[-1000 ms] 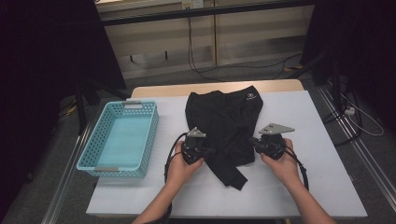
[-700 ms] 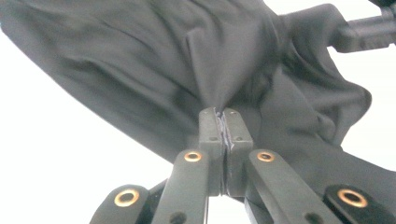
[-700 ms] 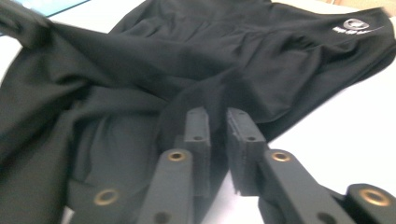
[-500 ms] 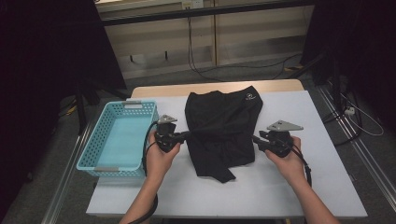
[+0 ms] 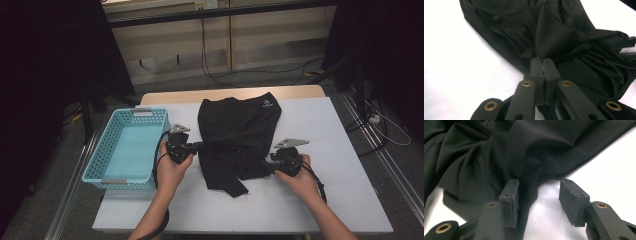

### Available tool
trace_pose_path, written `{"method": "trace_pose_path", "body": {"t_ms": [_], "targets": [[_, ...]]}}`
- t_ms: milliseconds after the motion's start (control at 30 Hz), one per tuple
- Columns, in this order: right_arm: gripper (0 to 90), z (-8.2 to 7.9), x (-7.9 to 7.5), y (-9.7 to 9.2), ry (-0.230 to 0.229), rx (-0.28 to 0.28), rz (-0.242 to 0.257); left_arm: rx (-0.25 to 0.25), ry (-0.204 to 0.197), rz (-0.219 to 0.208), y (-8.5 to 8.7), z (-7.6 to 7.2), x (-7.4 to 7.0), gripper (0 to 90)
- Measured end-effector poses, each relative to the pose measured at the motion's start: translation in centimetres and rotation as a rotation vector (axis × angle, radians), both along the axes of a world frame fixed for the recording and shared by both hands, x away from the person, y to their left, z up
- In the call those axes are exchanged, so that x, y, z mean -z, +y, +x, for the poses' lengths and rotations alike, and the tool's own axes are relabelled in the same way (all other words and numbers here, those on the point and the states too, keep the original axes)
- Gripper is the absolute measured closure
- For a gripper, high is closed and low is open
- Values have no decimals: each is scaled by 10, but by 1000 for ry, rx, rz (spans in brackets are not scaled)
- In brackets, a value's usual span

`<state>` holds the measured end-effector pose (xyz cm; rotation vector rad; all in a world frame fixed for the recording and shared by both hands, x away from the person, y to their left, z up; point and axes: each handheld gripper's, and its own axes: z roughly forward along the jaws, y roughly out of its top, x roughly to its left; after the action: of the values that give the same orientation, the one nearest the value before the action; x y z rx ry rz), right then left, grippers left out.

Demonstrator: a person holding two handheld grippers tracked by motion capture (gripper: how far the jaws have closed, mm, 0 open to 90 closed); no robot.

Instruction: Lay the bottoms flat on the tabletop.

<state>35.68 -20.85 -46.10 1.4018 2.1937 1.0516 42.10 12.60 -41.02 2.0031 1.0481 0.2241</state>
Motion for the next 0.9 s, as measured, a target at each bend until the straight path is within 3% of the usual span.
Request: {"method": "trace_pose_path", "body": {"t_ms": [67, 167, 333, 467, 600, 800, 900], "targets": [[511, 2, 0, 5, -5, 14, -14, 21, 7, 3, -2, 0, 1, 879], [614, 3, 1, 11, -27, 11, -37, 40, 12, 1, -7, -2, 4, 877], [870, 5, 2, 11, 2, -28, 34, 62, 23, 9, -16, -4, 8, 877], [889, 7, 0, 4, 5, -16, 43, 71, 25, 23, -17, -3, 11, 878], [892, 5, -9, -16, -8, 19, 58, 54, 19, 17, -16, -3, 10, 880], [893, -5, -26, -47, -71, 84, 39, 38, 13, 22, -10, -1, 7, 882], [892, -9, -37, -60, -119, 122, 15, 29, 9, 4, -9, -1, 5, 882]]}}
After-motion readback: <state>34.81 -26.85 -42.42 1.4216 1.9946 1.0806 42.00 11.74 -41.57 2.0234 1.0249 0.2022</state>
